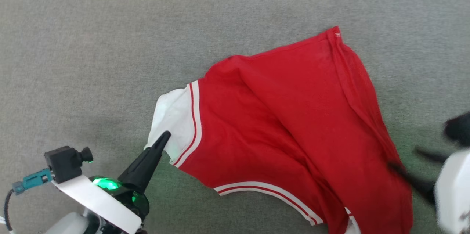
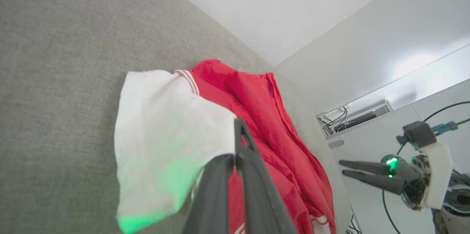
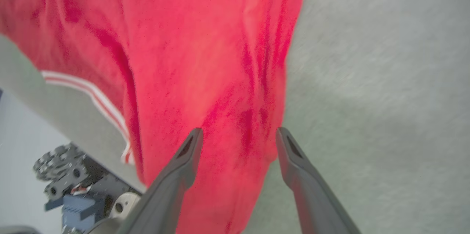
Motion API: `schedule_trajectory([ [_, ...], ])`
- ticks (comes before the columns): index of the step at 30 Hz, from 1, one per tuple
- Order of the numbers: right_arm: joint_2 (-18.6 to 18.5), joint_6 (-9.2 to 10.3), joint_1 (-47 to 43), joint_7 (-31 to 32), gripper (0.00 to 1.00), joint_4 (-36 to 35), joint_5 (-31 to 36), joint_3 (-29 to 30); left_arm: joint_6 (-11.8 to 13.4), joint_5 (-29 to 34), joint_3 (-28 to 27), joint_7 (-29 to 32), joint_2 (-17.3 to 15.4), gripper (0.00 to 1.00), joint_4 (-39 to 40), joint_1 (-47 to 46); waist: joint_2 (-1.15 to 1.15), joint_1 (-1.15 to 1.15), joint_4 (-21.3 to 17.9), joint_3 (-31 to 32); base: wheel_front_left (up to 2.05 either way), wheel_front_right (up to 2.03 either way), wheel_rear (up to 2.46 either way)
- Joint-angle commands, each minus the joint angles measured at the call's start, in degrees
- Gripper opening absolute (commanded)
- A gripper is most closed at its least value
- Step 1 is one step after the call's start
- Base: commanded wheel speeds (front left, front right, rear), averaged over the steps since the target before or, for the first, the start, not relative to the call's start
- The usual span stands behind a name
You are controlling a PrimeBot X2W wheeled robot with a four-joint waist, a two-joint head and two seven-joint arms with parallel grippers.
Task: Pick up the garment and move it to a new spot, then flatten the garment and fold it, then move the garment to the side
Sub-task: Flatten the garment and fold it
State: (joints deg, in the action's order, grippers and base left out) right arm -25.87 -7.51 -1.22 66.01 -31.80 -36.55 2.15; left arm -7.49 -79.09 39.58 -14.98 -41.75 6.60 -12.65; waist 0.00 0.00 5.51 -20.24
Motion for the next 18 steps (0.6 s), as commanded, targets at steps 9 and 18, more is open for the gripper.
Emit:
schedule_trajectory([
  [9,-2.47,0.04,23.38,-4.61,1.0,12.03,3.61,1.48,0.07,0.96,3.63,-0.23,2.46,0.0,-0.77,-4.29,0.0,0.0,4.6,-4.29,0.0,0.0,0.0],
  [18,-3.83,0.04,38.73,-7.42,1.0,28.67,9.19,-12.82,0.07,-0.04,6.5,-0.26,4.75,0.0,-1.93,-8.61,0.0,0.0,8.25,-7.77,0.0,0.0,0.0],
])
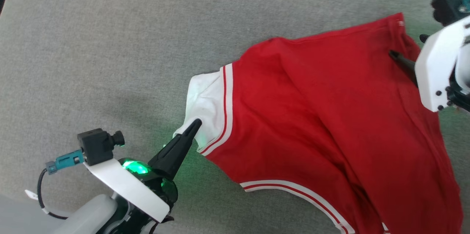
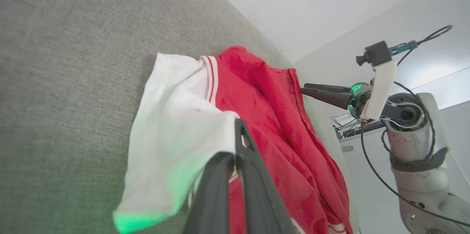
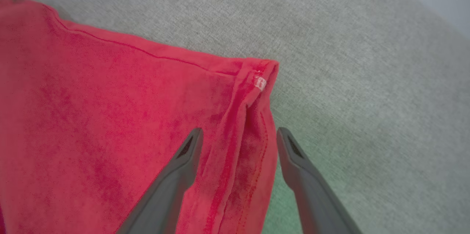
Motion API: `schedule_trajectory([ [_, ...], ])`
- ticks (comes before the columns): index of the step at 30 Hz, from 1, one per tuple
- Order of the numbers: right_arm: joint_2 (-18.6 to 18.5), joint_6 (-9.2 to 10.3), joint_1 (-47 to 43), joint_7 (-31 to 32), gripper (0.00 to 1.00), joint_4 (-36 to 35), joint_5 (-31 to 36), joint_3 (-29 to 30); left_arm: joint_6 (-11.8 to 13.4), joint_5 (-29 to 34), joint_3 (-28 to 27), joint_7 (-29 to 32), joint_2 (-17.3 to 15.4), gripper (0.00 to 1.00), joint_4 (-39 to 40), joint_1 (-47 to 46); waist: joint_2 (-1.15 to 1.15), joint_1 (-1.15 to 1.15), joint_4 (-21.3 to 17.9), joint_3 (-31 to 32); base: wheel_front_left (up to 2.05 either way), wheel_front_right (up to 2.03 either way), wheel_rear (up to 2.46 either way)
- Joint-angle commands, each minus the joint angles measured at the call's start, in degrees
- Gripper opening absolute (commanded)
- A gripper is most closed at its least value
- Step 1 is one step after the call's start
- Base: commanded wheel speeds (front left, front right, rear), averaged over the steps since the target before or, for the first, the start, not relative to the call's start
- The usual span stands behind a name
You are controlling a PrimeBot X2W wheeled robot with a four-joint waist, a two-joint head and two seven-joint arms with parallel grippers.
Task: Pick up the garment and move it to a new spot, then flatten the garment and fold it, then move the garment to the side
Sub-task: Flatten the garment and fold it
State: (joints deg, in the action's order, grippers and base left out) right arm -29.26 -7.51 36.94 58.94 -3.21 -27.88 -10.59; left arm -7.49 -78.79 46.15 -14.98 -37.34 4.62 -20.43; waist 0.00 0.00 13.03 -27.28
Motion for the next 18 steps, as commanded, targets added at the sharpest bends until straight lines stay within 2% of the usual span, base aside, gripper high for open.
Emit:
schedule_trajectory([
  [1,-0.79,0.04,1.46,-0.66,1.0,1.5,0.88,-1.5,0.07,-0.32,0.03,-0.27,0.52,0.0,-0.06,-0.93,0.0,0.0,1.0,-1.0,0.0,0.0,0.0],
  [7,-3.1,0.05,2.03,0.02,1.0,10.33,1.83,-8.5,0.07,-0.28,0.68,-0.28,1.85,0.0,-1.24,-1.95,0.0,0.0,2.33,-1.55,0.0,0.0,0.0],
  [9,-2.97,0.04,1.58,0.12,1.0,11.06,1.21,-8.98,0.07,-0.32,0.97,-0.27,2.11,0.0,-1.31,-2.24,0.0,0.0,2.3,-1.53,0.0,0.0,0.0],
  [10,-2.77,0.04,1.2,0.09,0.59,11.58,0.76,-9.41,0.07,-0.19,1.38,-0.27,2.19,0.0,-1.43,-2.65,0.0,0.0,2.25,-1.5,0.0,0.0,0.0],
  [11,-2.75,0.04,0.99,-0.05,0.14,12.04,0.52,-9.74,0.07,-0.16,1.66,-0.28,2.2,0.0,-1.69,-3.13,0.0,0.0,2.17,-1.47,0.0,0.0,0.0],
  [12,-2.78,0.04,0.99,-0.35,0.0,12.39,0.39,-10.04,0.07,-0.19,1.97,-0.28,2.22,0.0,-1.99,-3.66,0.0,0.0,2.04,-1.38,0.0,0.0,0.0],
  [18,-0.89,0.11,5.28,-7.7,0.0,13.07,1.33,-6.75,0.07,0.32,1.98,-0.29,1.4,0.0,-5.25,-7.25,0.0,0.0,-0.04,-0.34,0.0,0.0,0.0],
])
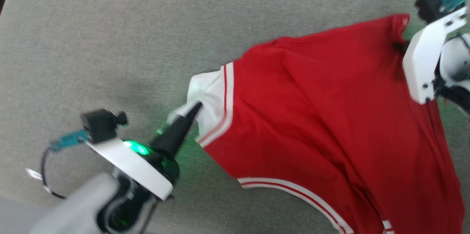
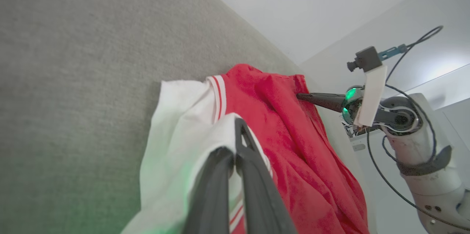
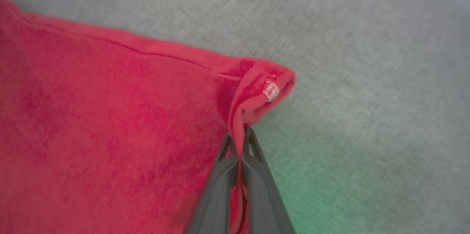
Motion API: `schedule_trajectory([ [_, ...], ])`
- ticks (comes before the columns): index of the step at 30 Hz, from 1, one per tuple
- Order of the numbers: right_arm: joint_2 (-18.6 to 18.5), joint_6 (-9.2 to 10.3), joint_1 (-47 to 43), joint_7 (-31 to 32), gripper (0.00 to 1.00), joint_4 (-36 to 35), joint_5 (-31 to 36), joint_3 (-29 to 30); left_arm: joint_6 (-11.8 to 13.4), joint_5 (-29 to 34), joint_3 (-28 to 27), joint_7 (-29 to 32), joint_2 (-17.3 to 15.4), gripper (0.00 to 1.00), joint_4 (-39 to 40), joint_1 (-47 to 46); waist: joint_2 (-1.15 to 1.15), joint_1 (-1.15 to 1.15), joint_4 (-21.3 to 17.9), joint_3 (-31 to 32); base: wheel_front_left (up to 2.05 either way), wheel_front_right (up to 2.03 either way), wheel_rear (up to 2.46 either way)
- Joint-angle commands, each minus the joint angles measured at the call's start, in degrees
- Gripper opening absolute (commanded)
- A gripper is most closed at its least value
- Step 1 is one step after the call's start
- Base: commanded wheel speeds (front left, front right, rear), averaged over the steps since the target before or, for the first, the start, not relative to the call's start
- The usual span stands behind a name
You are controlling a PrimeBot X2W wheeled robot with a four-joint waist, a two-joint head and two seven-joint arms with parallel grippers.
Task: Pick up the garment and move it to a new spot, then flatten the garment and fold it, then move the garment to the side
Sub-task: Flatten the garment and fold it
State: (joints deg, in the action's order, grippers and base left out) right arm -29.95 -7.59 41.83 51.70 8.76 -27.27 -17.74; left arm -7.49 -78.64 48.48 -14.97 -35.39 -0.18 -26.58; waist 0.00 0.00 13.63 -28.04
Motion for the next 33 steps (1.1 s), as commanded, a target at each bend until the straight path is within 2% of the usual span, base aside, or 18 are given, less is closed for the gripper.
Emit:
schedule_trajectory([
  [1,0.26,0.18,1.52,-2.24,0.0,1.1,0.98,1.36,0.07,0.45,-0.46,-0.3,-0.71,0.0,-1.24,-2.1,0.0,0.0,-1.03,0.56,0.0,0.0,0.0],
  [7,4.84,0.17,8.7,-12.06,0.0,4.79,3.29,9.98,0.07,-1.05,-2.32,0.21,-1.03,0.0,-6.09,-13.08,0.0,0.0,-3.53,0.29,0.0,0.0,0.0],
  [12,8.51,0.13,18.19,-17.93,0.0,8.64,5.9,15.9,0.07,-2.67,-5.33,2.61,-1.7,0.0,-12.27,-27.89,0.0,0.0,-6.44,-2.09,0.0,0.0,0.0],
  [18,12.28,0.13,32.1,-22.37,0.0,14.67,10.92,18.78,0.07,-5.08,-9.66,5.89,-0.92,0.0,-22.76,-47.24,0.0,0.0,-10.22,-6.17,0.0,0.0,0.0],
  [24,15.81,0.16,43.95,-31.34,0.0,20.27,15.56,23.49,0.08,-4.83,-13.61,4.24,-0.13,0.0,-30.31,-62.51,0.0,0.0,-12.54,-7.47,0.0,0.0,0.0],
  [28,16.75,0.18,46.73,-35.58,0.0,22.68,16.89,24.77,0.08,-6.25,-14.71,3.35,0.25,0.0,-29.79,-66.34,0.0,0.0,-12.9,-7.05,0.0,0.0,0.0],
  [33,15.52,0.17,42.05,-34.47,0.0,24.36,14.84,22.43,0.08,-9.39,-12.33,6.27,-0.34,0.0,-25.32,-60.03,0.0,0.0,-12.44,-6.29,0.0,0.0,0.0],
])
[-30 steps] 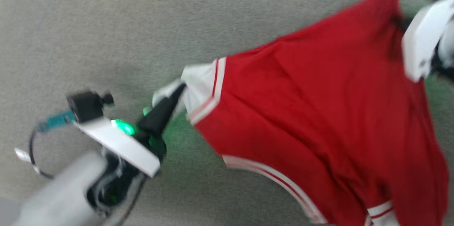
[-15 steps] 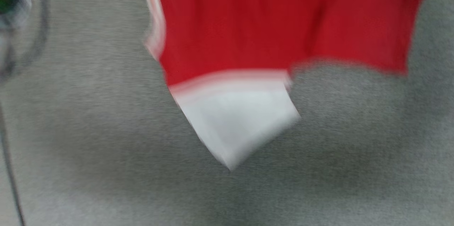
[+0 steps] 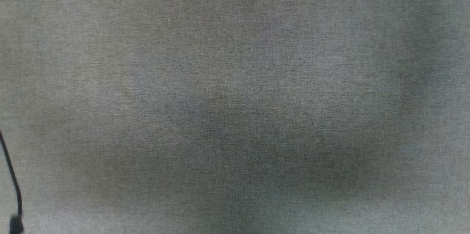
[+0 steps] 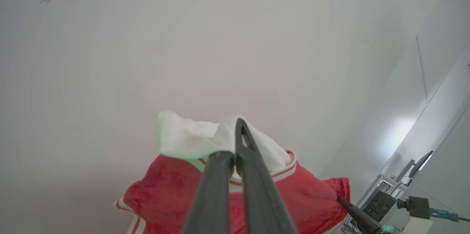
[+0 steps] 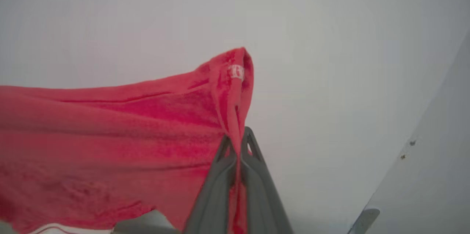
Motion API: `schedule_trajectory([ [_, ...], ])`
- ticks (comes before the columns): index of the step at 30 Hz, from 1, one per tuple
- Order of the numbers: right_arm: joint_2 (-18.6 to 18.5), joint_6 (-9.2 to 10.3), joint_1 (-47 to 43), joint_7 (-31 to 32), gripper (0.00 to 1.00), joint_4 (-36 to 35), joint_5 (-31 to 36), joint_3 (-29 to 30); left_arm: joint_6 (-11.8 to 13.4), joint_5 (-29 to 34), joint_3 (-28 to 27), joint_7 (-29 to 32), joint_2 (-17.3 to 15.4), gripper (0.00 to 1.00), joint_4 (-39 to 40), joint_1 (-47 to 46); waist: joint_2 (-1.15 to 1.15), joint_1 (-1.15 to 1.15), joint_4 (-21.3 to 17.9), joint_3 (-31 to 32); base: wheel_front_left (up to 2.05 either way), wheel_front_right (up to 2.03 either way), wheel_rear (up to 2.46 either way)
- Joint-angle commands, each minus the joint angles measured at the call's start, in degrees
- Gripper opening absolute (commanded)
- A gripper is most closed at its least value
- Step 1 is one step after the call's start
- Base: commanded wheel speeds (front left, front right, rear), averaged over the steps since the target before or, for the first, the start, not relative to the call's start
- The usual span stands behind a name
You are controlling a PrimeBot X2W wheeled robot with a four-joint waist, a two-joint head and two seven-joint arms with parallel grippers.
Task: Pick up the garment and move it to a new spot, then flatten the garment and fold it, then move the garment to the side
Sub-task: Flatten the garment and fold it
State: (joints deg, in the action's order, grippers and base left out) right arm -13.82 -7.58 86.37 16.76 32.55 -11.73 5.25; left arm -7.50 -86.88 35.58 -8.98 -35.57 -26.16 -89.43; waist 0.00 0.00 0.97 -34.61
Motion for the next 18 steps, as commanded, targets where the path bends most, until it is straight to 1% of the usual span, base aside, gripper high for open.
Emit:
schedule_trajectory([
  [1,-0.74,0.16,-4.17,0.82,0.0,0.44,-1.66,-1.16,0.08,-1.5,0.87,0.13,-0.51,0.0,2.15,4.86,0.0,0.0,0.3,0.55,0.0,0.0,0.0],
  [2,-0.74,0.16,-4.17,0.82,0.0,0.44,-1.66,-1.16,0.08,-1.5,0.87,0.13,-0.51,0.0,2.15,4.86,0.0,0.0,0.3,0.55,0.0,0.0,0.0],
  [3,-1.3,0.16,-6.06,1.08,0.0,0.05,-2.4,-1.72,0.08,-2.02,1.14,-0.28,-0.82,0.0,3.53,7.29,0.0,0.0,0.54,0.92,0.0,0.0,0.0],
  [5,-2.1,0.15,-11.03,1.68,0.0,-1.22,-4.31,-3.41,0.08,-4.1,1.46,-1.01,-1.19,0.0,6.77,13.18,0.0,0.0,0.74,1.76,0.0,0.0,0.0],
  [8,-3.29,0.15,-20.66,2.28,0.0,-4.84,-7.83,-5.11,0.08,-5.39,2.07,-2.91,-1.47,0.0,12.57,23.72,0.0,0.0,1.28,3.48,0.0,0.0,0.0],
  [13,-4.35,0.15,-38.86,4.51,0.0,-14.91,-13.38,-5.35,0.08,-4.92,2.93,-5.28,-2.64,0.0,21.1,41.33,0.0,0.0,1.76,6.6,0.0,0.0,0.0],
  [18,-3.97,0.12,-56.58,8.22,0.0,-26.83,-16.19,-2.62,0.08,-2.15,3.95,-6.06,-4.27,0.0,27.89,55.08,0.0,0.0,2.48,9.86,0.0,0.0,0.0],
])
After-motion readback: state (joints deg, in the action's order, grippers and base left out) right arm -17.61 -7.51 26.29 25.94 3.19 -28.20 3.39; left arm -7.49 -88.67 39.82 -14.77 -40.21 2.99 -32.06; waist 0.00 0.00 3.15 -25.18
